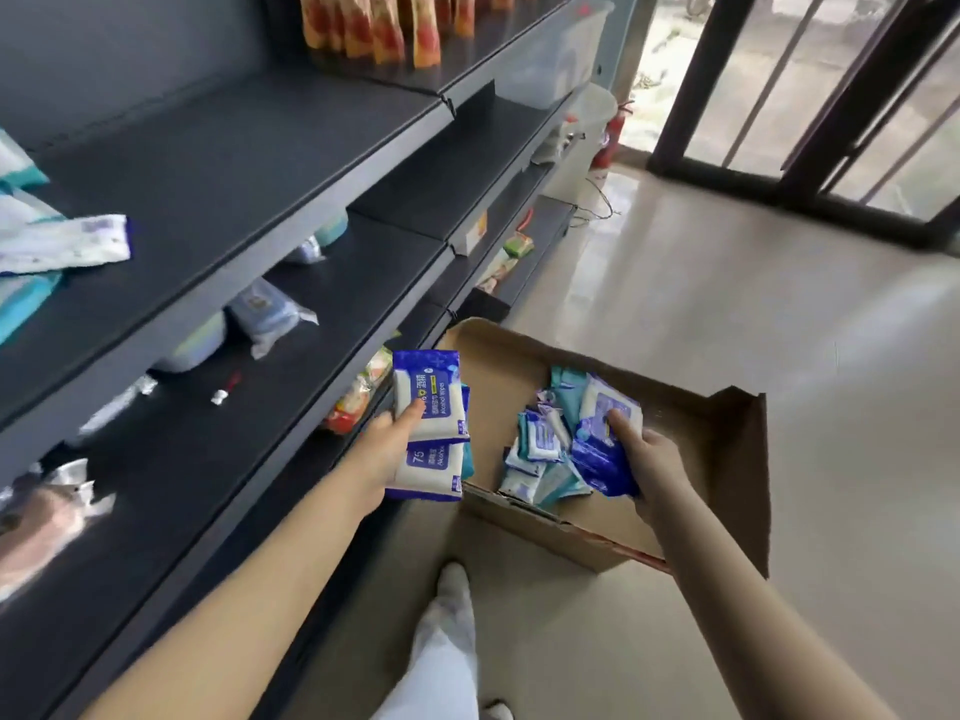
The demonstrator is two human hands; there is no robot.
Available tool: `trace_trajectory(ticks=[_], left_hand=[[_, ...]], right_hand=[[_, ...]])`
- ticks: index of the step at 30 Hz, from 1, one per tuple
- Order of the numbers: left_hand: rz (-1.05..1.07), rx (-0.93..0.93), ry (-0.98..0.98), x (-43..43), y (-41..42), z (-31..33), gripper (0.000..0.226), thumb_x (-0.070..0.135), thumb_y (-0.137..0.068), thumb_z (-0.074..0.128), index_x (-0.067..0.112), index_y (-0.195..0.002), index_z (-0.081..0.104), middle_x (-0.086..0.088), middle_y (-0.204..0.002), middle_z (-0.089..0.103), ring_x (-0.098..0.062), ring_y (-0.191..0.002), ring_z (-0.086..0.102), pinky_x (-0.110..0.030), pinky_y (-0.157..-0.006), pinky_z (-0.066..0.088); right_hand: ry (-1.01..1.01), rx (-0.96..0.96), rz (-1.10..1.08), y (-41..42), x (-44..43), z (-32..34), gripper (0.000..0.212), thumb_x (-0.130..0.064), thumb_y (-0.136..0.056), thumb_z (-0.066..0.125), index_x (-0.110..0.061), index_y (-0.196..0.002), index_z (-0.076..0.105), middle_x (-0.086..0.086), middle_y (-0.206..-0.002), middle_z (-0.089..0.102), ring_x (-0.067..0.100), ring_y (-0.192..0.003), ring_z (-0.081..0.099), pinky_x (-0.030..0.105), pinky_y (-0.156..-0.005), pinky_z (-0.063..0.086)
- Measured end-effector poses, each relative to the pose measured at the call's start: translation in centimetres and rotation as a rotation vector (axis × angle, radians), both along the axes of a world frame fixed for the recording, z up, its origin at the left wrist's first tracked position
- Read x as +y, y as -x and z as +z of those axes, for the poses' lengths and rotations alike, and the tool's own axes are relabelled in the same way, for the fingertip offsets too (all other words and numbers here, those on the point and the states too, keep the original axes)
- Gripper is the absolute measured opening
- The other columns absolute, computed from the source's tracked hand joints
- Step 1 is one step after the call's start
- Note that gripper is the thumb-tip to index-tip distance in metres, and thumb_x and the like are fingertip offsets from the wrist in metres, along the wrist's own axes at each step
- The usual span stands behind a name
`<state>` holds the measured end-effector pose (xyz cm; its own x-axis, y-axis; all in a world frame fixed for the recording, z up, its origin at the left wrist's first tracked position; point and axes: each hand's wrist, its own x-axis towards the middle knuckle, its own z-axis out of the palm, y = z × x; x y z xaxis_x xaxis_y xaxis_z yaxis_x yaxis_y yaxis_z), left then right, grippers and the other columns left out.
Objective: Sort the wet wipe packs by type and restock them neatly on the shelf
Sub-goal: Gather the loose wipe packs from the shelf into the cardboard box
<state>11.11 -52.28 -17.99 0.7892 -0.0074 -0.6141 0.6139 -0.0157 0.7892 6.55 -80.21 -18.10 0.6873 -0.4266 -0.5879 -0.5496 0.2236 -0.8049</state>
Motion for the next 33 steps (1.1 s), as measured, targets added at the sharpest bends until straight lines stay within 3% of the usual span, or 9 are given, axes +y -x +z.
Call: trace_trajectory(ticks=[4,8,14,17,20,25,27,30,33], left_hand=[[-0.080,0.140,-0.014,-4.3,-4.2,-5.8,0.034,0.044,-0.100,0.049,0.019,-0.122,0.056,-0.010,-0.109,0.071,-0.026,-0.092,0.070,-0.036,-0.071,0.056],[-0.103,0.279,-0.061,-8.1,-9.4,-11.5,0.041,0.049,-0.099,0.048,0.017,-0.124,0.053,-0.010,-0.109,0.070,-0.028,-0.095,0.070,-0.043,-0.083,0.057],[-0.136,0.387,-0.096,-13.5,-16.9,-20.5,0.036,0.047,-0.098,0.051,0.020,-0.121,0.051,-0.008,-0.108,0.070,-0.026,-0.093,0.071,-0.044,-0.082,0.058],[-0.132,0.423,-0.102,-16.0,-19.9,-26.0,0.031,0.045,-0.098,0.053,0.020,-0.115,0.053,-0.007,-0.105,0.072,-0.026,-0.090,0.073,-0.044,-0.078,0.060],[-0.121,0.426,-0.118,-18.6,-22.9,-31.5,0.024,0.041,-0.099,0.053,0.019,-0.106,0.055,-0.009,-0.106,0.072,-0.029,-0.094,0.071,-0.050,-0.086,0.057],[-0.170,0.394,-0.133,-22.9,-26.8,-38.6,0.018,0.035,-0.100,0.054,0.018,-0.106,0.056,-0.002,-0.107,0.066,-0.023,-0.101,0.064,-0.036,-0.091,0.052],[-0.200,0.405,-0.161,-24.2,-27.1,-41.1,0.011,0.037,-0.097,0.058,0.025,-0.099,0.056,0.000,-0.111,0.065,-0.023,-0.103,0.064,-0.041,-0.095,0.051],[-0.231,0.342,-0.339,-25.4,-27.2,-43.5,0.016,0.043,-0.092,0.062,0.029,-0.091,0.056,0.003,-0.120,0.044,-0.022,-0.112,0.051,-0.035,-0.102,0.044],[-0.361,0.333,-0.452,-25.5,-28.0,-44.2,0.028,0.051,-0.091,0.059,0.031,-0.111,0.059,0.003,-0.120,0.031,-0.018,-0.116,0.035,-0.031,-0.107,0.033]], right_hand=[[-0.022,0.105,-0.166,-3.0,-3.9,-4.9,0.038,-0.035,-0.092,0.069,-0.003,-0.112,0.061,0.012,-0.088,0.069,0.021,-0.065,0.068,0.023,-0.044,0.052],[-0.035,0.173,-0.258,-7.6,-7.5,-9.3,0.037,-0.031,-0.091,0.070,-0.005,-0.116,0.061,0.010,-0.091,0.070,0.025,-0.074,0.070,0.030,-0.052,0.058],[-0.038,0.234,-0.257,-15.0,-11.7,-18.1,0.036,-0.033,-0.092,0.069,-0.012,-0.119,0.059,0.010,-0.105,0.071,0.027,-0.088,0.072,0.038,-0.069,0.060],[-0.052,0.253,-0.263,-18.7,-13.4,-24.1,0.022,-0.027,-0.094,0.067,-0.015,-0.110,0.060,0.011,-0.106,0.070,0.024,-0.084,0.071,0.037,-0.068,0.060],[-0.051,0.276,-0.246,-23.1,-15.0,-30.2,0.010,-0.025,-0.096,0.065,-0.019,-0.101,0.059,0.010,-0.105,0.070,0.023,-0.081,0.069,0.040,-0.073,0.059],[-0.065,0.322,-0.178,-30.3,-16.8,-38.4,0.022,-0.024,-0.097,0.063,-0.013,-0.115,0.056,0.011,-0.107,0.069,0.026,-0.086,0.069,0.046,-0.081,0.058],[-0.046,0.367,-0.123,-32.3,-17.0,-40.8,0.023,-0.026,-0.095,0.065,-0.015,-0.114,0.056,0.009,-0.108,0.070,0.026,-0.090,0.071,0.046,-0.081,0.059],[-0.023,0.420,-0.073,-34.9,-17.4,-43.3,0.029,-0.031,-0.093,0.068,-0.016,-0.117,0.061,0.007,-0.108,0.071,0.024,-0.090,0.071,0.041,-0.077,0.060],[0.074,0.445,-0.039,-37.2,-18.5,-44.2,0.025,-0.038,-0.087,0.073,-0.020,-0.102,0.065,0.004,-0.106,0.072,0.024,-0.092,0.071,0.043,-0.086,0.059]])
